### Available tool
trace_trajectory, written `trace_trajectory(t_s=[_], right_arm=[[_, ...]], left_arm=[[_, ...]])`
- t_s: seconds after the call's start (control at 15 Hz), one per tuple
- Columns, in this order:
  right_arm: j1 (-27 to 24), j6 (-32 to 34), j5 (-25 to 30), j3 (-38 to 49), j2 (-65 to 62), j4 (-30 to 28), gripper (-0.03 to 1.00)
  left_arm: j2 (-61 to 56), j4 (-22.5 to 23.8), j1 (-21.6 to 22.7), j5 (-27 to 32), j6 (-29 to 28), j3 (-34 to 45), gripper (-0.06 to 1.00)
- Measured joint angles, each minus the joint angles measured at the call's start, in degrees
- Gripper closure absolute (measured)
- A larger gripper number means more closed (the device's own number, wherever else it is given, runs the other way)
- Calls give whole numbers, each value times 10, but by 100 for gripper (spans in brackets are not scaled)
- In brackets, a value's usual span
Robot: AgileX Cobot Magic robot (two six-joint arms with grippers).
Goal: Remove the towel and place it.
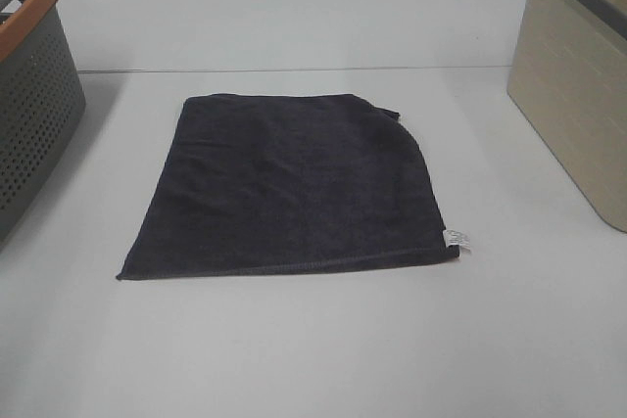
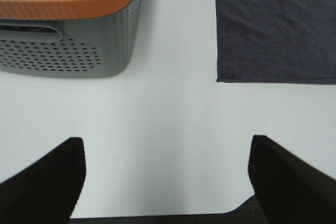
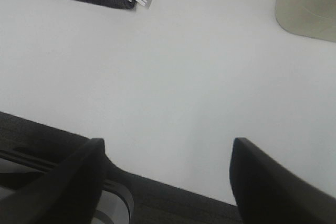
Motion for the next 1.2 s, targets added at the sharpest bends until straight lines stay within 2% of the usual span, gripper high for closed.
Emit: trace_trajectory(t_s=[0.27, 0.53, 0.67, 1.2], right_arm=[[0, 0, -3, 63, -104, 14, 30], [0, 0, 6, 69, -180, 17, 30], [0, 0, 7, 76, -233, 24, 30], [0, 0, 7, 76, -373, 26, 30]], left_arm=[[-122, 0, 0, 0, 1, 53, 15], [-196, 0, 0, -1, 7, 69, 15], [-237, -1, 0, -1, 33, 69, 15], [-266, -1, 0, -1, 55, 72, 18]])
